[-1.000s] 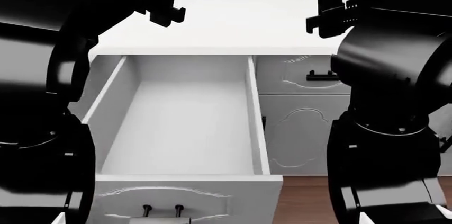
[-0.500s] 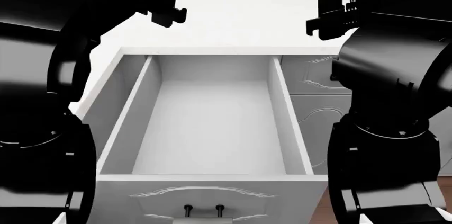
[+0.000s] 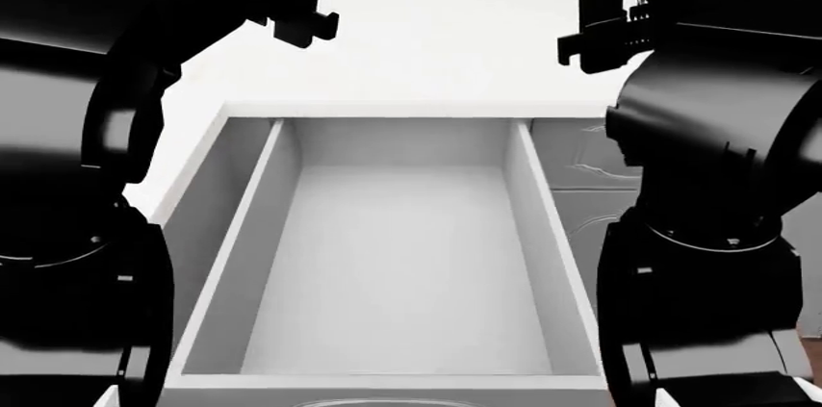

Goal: Pick and place the shaker into the drawer. Then close the cabinet.

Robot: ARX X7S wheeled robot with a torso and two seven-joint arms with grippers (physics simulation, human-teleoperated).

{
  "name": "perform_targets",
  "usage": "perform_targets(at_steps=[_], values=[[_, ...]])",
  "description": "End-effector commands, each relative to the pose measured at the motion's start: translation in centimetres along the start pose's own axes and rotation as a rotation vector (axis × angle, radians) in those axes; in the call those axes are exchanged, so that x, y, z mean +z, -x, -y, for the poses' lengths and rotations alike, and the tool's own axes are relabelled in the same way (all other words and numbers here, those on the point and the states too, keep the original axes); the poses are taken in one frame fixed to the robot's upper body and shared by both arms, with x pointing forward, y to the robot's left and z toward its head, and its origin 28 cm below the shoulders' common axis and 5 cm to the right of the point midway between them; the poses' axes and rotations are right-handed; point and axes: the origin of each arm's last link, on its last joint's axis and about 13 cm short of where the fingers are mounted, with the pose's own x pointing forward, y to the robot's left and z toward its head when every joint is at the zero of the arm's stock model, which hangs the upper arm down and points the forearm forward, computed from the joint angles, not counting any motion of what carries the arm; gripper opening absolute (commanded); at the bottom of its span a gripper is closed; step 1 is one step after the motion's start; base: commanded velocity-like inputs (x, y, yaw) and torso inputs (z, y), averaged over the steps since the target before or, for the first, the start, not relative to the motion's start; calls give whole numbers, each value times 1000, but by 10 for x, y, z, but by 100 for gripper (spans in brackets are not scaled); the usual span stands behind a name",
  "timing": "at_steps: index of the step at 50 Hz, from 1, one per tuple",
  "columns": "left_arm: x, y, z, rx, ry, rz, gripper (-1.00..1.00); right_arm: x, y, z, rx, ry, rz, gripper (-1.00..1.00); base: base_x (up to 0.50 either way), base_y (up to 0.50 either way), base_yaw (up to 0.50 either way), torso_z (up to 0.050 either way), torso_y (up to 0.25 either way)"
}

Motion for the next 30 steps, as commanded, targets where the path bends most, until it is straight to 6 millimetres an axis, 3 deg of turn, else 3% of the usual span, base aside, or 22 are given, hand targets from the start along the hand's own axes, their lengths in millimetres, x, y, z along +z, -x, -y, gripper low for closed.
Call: perform_targets(at_steps=[1, 10, 18, 25, 30], values=[[0, 0, 0, 2, 5, 1, -100, -2, 0, 0, -3, 9, -6, -100, 500, 1, 0, 0, 0], [-1, 0, 0, 3, 8, 1, -100, 1, 0, -1, -1, 1, 11, -100, 111, 0, 0, 0, 2], [-3, -2, -1, 3, 13, 0, -100, 15, 6, -11, 48, 17, 15, -100, 0, 0, 0, 0, 0], [-5, 0, -3, 7, 17, -1, -100, 8, -9, -24, 174, 88, -154, -100, 0, 0, 0, 0, 0], [-7, 1, -3, 11, 22, -3, -100, -9, -33, -40, 235, 131, -255, -100, 0, 0, 0, 0, 0]])
